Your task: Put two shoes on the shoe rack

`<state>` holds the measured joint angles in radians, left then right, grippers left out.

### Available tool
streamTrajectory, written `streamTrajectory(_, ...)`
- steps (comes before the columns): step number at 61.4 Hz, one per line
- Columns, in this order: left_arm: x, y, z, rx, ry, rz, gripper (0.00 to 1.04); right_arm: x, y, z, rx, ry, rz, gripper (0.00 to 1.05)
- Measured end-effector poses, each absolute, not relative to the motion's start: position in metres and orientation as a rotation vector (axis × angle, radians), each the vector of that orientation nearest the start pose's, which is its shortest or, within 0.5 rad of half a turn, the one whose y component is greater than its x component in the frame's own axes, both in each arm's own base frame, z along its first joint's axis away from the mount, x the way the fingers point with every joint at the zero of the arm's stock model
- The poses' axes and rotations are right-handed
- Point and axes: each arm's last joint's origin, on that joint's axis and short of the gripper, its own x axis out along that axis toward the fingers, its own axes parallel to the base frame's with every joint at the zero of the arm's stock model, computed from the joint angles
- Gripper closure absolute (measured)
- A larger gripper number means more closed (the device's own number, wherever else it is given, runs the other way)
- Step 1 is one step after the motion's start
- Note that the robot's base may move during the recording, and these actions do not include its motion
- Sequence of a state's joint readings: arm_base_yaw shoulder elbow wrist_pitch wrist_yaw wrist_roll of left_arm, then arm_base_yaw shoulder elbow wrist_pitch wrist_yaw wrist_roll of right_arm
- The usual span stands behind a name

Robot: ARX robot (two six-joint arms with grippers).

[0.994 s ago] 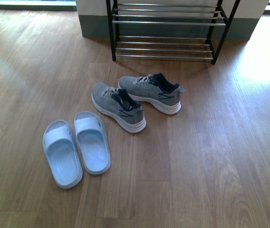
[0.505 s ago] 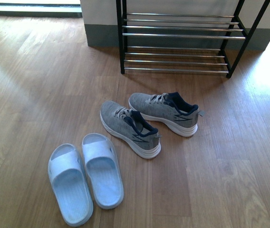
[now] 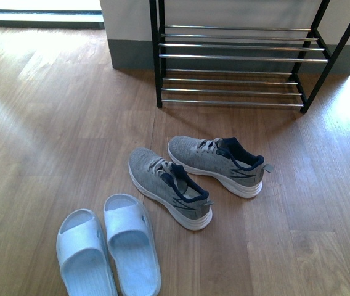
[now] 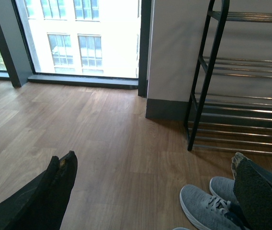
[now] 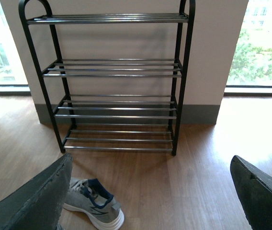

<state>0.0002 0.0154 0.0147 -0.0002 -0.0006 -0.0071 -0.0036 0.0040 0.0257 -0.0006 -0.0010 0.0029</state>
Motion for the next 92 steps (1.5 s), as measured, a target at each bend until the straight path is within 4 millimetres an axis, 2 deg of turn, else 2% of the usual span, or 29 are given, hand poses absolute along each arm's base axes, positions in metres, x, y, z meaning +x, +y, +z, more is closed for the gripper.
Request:
streamTrajectory(6, 0.098, 0.000, 0.167, -0.007, 0.001, 0.000, 0.09, 0.097, 0.000, 0.172, 0.008, -0.017, 0.013, 0.09)
streamTrajectory(14, 0.098, 0.000, 0.167, -0.007, 0.001, 0.000, 0.09, 0.111, 0.006, 0.172, 0.127, 0.133, 0.416, 0.09)
streamTrajectory(17, 0.098, 0.000, 0.167, -0.007, 0.001, 0.000, 0.09, 0.118, 0.010, 0.176, 0.143, 0.154, 0.468, 0.09)
streamTrajectory(25, 0.098, 0.000, 0.167, -0.007, 0.001, 0.000, 0.09, 0.156, 0.029, 0.193, 0.135, 0.178, 0.497, 0.09)
streamTrajectory(34, 0.098, 0.000, 0.167, -0.007, 0.001, 0.000, 0.09, 0.209, 0.059, 0.186, 0.108, 0.217, 0.489, 0.09)
streamTrajectory(40, 0.098, 0.000, 0.167, -0.007, 0.001, 0.000, 0.09, 0.252, 0.082, 0.162, 0.091, 0.343, 0.477, 0.09)
streamTrajectory(43, 0.098, 0.000, 0.167, -0.007, 0.001, 0.000, 0.09, 0.266, 0.090, 0.149, 0.078, 0.392, 0.468, 0.09)
streamTrajectory(50, 0.098, 0.000, 0.167, -0.007, 0.001, 0.000, 0.09, 0.307, 0.113, 0.106, 0.025, 0.531, 0.465, 0.09)
streamTrajectory(59, 0.098, 0.000, 0.167, -0.007, 0.001, 0.000, 0.09, 0.356, 0.131, 0.050, -0.060, 0.688, 0.476, 0.09)
streamTrajectory(70, 0.098, 0.000, 0.167, -0.007, 0.001, 0.000, 0.09, 0.400, 0.132, 0.003, -0.125, 0.758, 0.437, 0.09)
streamTrajectory(81, 0.098, 0.000, 0.167, -0.007, 0.001, 0.000, 0.09, 0.454, 0.116, -0.035, -0.171, 0.805, 0.373, 0.09)
streamTrajectory(92, 0.098, 0.000, 0.167, -0.007, 0.001, 0.000, 0.09, 0.474, 0.102, -0.059, -0.213, 0.830, 0.365, 0.09)
